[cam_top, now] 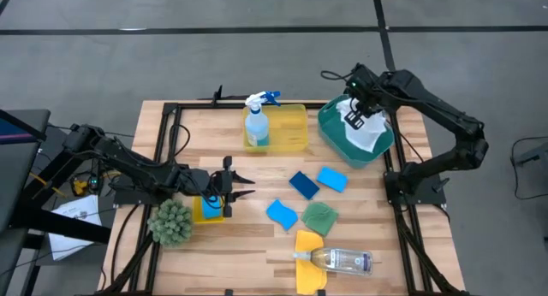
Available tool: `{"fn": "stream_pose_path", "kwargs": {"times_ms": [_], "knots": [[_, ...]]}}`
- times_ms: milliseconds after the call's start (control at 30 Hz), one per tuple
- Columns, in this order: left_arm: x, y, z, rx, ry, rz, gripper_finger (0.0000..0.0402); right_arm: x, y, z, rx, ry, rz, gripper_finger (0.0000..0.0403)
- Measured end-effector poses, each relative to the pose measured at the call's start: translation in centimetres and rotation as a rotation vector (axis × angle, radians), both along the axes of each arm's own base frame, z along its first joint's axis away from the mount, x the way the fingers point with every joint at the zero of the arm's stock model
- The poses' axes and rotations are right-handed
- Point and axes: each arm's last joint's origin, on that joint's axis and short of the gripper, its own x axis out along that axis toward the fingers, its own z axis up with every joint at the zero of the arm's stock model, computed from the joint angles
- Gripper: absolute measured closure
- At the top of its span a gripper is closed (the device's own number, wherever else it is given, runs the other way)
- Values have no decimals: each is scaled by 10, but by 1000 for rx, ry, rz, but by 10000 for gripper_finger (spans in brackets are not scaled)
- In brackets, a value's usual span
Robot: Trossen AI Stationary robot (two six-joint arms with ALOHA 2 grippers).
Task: Pick & Place Kitchen Items
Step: Put the white microfiber cloth into the green bin
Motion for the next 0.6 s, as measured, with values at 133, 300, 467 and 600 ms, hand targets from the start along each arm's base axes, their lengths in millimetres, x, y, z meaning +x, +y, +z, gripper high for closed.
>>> {"fn": "stream_pose_path", "kwargs": {"times_ms": [133,300,467,600], "knots": [[0,0,0,-6,-1,2,298,-4,4,-2,35,45,-1,398],[0,0,0,-6,-1,2,298,-1,8,-14,57,70,2,397],[0,0,0,-7,-1,2,298,5,7,-39,66,87,17,397],[0,0,0,-21,-2,6,298,6,5,-54,68,95,22,397]]}}
